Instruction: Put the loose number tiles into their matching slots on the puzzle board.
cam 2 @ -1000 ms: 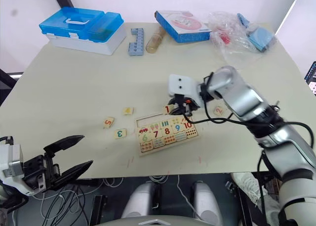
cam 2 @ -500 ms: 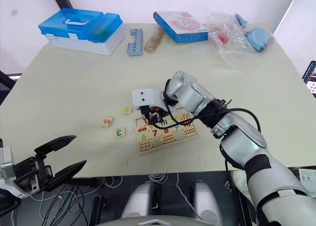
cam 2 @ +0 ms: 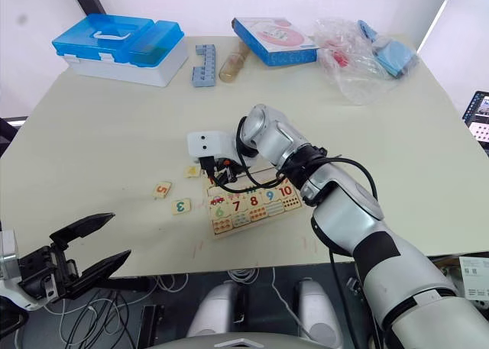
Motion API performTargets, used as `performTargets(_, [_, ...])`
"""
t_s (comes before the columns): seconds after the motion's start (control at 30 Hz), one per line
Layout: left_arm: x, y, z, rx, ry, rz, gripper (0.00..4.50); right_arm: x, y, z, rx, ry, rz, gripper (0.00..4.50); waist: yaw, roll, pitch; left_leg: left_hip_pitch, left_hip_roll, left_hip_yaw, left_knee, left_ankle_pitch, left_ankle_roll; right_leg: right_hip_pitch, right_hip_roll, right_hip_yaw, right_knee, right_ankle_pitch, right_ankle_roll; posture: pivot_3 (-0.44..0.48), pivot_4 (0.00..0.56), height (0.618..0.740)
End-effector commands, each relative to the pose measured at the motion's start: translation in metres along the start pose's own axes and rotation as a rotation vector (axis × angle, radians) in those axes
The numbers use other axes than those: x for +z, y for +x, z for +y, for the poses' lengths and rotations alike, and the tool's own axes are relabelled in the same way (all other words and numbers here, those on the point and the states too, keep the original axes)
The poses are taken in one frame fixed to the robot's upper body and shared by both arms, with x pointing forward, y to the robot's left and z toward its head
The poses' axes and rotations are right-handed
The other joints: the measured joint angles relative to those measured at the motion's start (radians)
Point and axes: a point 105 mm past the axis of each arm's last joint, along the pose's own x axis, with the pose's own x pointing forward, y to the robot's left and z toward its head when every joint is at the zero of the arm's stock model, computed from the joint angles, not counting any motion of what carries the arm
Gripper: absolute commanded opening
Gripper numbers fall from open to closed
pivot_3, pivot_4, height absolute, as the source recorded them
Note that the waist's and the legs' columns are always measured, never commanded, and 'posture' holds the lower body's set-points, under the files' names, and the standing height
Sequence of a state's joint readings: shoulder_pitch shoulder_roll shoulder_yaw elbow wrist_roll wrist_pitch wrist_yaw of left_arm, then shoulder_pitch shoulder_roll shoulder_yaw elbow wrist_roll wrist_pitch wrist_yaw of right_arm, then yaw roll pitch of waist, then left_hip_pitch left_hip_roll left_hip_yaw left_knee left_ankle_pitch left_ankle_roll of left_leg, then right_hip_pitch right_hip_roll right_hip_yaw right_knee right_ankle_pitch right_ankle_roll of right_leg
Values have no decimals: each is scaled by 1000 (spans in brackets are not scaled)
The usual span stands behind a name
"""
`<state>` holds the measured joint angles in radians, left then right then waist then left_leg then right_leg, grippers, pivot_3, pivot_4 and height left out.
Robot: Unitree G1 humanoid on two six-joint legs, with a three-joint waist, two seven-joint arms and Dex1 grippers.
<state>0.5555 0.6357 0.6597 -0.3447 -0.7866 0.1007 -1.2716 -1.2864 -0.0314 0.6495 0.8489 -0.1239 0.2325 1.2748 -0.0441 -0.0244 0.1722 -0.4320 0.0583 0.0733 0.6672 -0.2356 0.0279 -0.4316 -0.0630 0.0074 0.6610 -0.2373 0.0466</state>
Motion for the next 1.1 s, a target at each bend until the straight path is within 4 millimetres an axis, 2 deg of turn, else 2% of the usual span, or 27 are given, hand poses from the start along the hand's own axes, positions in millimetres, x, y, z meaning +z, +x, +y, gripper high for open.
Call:
performTargets(0.03, [8,-3,-1,8,40,-7,4500,13,-7,-8,-29,-53,-15,850,0,0,0,0,0,0,0,0,0,0,0,0,0,0,0,0,150,740])
performTargets(1.1, [5,-8,-8,30,30,-5,4500,7,7,0,46,-53,26,850,-1,0,0,0,0,0,0,0,0,-1,0,0,0,0,-1,0,150,740])
